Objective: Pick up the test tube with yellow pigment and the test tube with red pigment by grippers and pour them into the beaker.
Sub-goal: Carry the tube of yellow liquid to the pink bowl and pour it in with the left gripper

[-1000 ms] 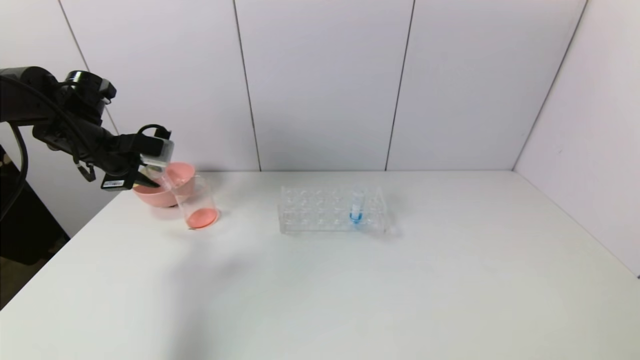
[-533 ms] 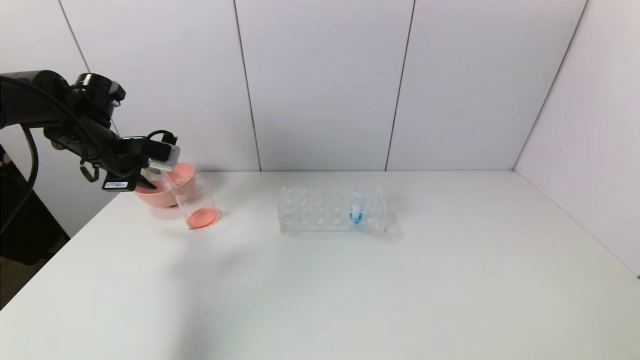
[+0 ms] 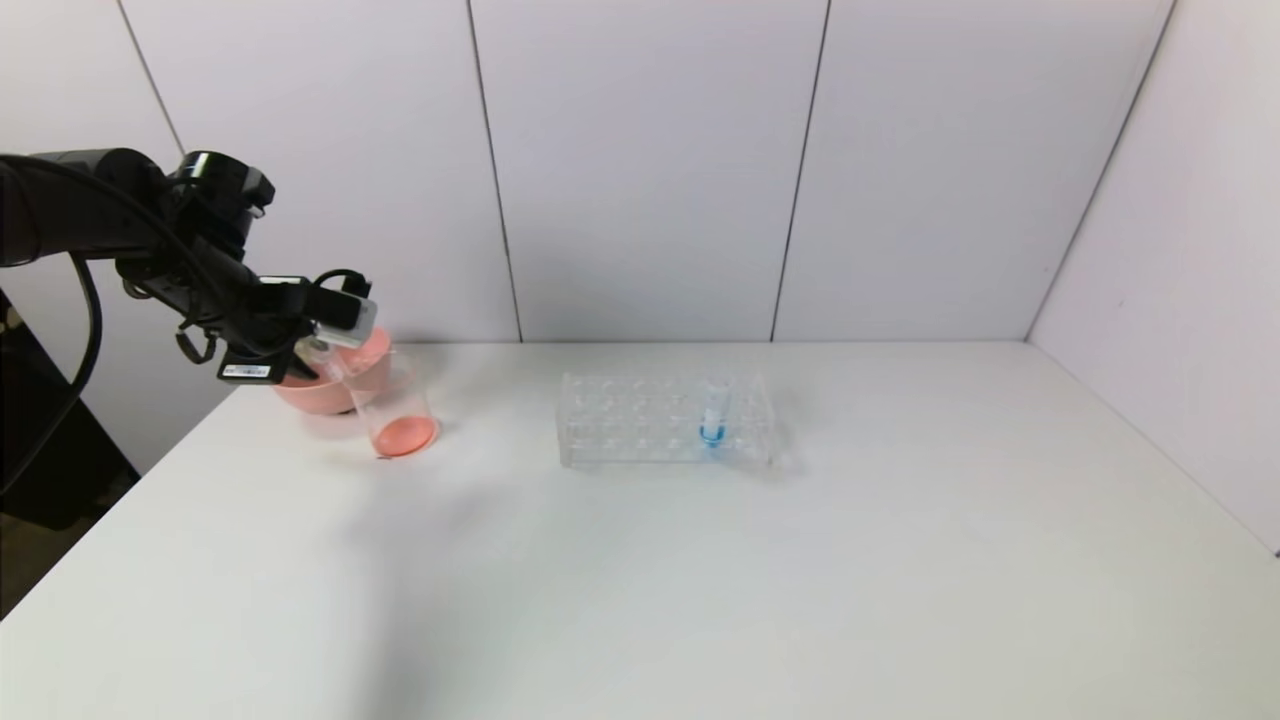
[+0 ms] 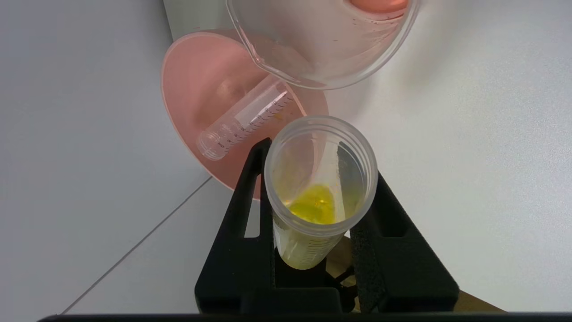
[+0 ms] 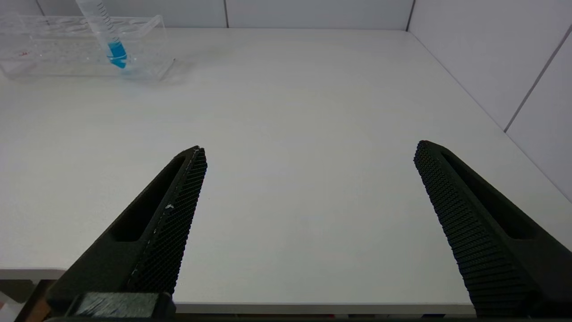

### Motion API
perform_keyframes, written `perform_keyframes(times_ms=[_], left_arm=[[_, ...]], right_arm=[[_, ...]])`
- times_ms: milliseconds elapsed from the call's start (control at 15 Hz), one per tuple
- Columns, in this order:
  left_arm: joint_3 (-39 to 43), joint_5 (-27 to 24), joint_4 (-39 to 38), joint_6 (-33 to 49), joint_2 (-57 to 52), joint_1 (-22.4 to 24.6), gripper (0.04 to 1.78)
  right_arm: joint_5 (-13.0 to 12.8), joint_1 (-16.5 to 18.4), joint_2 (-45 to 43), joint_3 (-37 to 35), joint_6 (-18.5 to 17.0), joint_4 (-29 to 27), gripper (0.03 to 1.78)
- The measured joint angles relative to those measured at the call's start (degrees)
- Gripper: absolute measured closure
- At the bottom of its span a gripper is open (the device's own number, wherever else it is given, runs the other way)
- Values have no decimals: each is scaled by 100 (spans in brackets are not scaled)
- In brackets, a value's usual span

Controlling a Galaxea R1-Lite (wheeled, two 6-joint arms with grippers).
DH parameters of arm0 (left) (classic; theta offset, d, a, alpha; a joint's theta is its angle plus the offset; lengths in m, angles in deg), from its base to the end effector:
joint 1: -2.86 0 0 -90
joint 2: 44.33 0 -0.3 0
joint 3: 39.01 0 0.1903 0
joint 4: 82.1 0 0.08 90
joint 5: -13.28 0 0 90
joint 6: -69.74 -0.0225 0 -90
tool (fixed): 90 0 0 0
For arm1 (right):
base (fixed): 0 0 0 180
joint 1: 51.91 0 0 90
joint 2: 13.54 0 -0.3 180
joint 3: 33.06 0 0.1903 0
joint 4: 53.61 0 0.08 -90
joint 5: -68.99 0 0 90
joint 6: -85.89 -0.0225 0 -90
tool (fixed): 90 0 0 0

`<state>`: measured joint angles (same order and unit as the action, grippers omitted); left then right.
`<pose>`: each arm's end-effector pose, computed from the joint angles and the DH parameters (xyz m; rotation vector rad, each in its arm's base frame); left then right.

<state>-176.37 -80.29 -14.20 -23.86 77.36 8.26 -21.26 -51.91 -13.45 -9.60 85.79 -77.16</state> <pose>0.4019 0.0366 0.2257 1.4392 0.7091 -0.7073 -0.0228 -0.0001 0.0756 0.0017 0.0031 -0.0044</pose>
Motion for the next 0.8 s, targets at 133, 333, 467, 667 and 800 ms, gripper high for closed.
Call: perform_keyframes(times_ms=[133,333,467,667,800], left_arm=[[0,129,-66,2,17,-45,133],[0,243,-132,0,33,-141,133],[0,269,-154,0,37,-188,133],[0,324,-154,0,39,-205,133],[0,330,-154,-2,39,-216,133]], right_arm=[[-2,0,0,0,0,0,11],[-2,0,0,0,0,0,11],[0,0,0,0,0,0,11],[-2,0,0,0,0,0,11],[-2,0,0,0,0,0,11]])
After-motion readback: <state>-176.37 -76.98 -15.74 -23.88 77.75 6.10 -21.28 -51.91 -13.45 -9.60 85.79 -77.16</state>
